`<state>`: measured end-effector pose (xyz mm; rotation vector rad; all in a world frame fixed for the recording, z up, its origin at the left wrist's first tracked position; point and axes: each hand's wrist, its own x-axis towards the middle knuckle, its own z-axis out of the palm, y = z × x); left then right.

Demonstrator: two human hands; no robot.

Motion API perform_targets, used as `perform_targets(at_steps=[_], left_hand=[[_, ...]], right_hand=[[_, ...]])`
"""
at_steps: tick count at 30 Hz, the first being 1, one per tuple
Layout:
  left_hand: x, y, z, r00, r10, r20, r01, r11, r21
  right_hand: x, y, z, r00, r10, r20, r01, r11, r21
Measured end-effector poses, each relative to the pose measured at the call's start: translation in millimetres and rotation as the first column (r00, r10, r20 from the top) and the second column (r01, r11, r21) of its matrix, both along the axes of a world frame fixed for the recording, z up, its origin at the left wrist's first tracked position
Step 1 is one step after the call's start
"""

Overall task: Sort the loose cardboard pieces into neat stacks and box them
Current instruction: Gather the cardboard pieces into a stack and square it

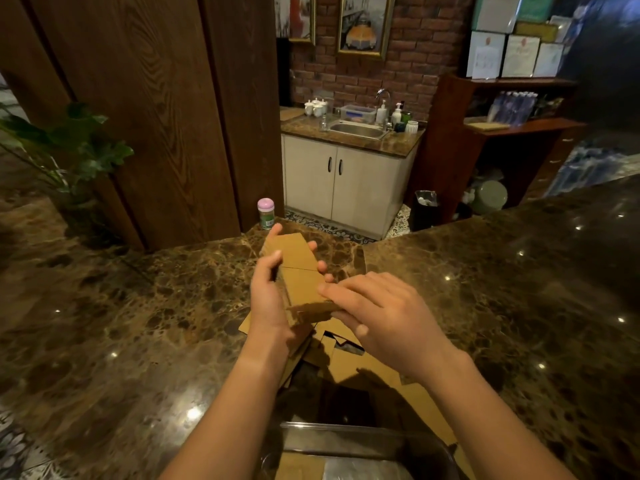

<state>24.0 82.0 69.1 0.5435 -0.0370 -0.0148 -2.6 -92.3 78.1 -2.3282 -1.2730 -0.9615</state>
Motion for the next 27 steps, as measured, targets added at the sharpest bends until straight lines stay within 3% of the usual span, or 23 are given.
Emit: perform_targets(at_steps=[2, 3, 5, 6, 8, 12, 17, 21, 24, 27], left_hand=[[2.7, 4.8, -0.2, 1.000, -0.001, -0.006, 0.001, 0.995, -0.101], [3.5, 5.6, -1.3, 1.000, 0.001, -0.003, -0.002, 0.993, -0.122], [3.9, 4.3, -2.1, 1.000, -0.017, 0.015, 0.019, 0.990, -0.140], [3.7, 2.0, -1.6, 0.999, -0.037, 0.020, 0.039, 0.990, -0.137], [3.9, -1.6, -1.0, 0.997, -0.065, 0.030, 0.068, 0.991, -0.115], [5.6, -4.5, -1.7, 0.997, -0.054, 0.049, 0.054, 0.999, -0.005], [6.8, -3.0, -4.5, 0.997, -0.072, -0.014, 0.073, 0.996, 0.055], [3.2, -3.6, -4.9, 0.996, -0.083, -0.030, 0.085, 0.991, 0.102], [1.1, -5.5, -7.2, 1.000, -0.018, 0.003, 0.017, 0.986, 0.163], [1.1, -14.5, -5.6, 0.998, 0.057, 0.036, -0.065, 0.953, 0.297]], right_hand=[[-6.8, -4.0, 3.1, 0.943, 0.080, -0.322, -0.009, 0.976, 0.217], [-11.8, -2.7, 5.7, 0.840, 0.168, -0.516, 0.070, 0.910, 0.409], [-14.5, 1.6, 8.3, 0.588, 0.427, -0.686, 0.329, 0.649, 0.686], [-10.3, 1.2, 8.5, 0.515, 0.500, -0.697, 0.438, 0.545, 0.715], [-3.3, 2.5, 10.1, 0.396, 0.584, -0.709, 0.591, 0.428, 0.683], [0.6, 6.5, 11.0, 0.260, 0.649, -0.715, 0.707, 0.376, 0.599], [2.8, 6.2, 12.0, 0.262, 0.724, -0.638, 0.759, 0.254, 0.600], [1.3, 6.7, 15.8, 0.460, 0.658, -0.596, 0.662, 0.193, 0.724], [-1.6, 8.2, 18.4, 0.635, 0.326, -0.700, 0.607, 0.350, 0.713], [-3.6, 16.8, 18.2, 0.670, 0.171, -0.723, 0.581, 0.485, 0.653]])
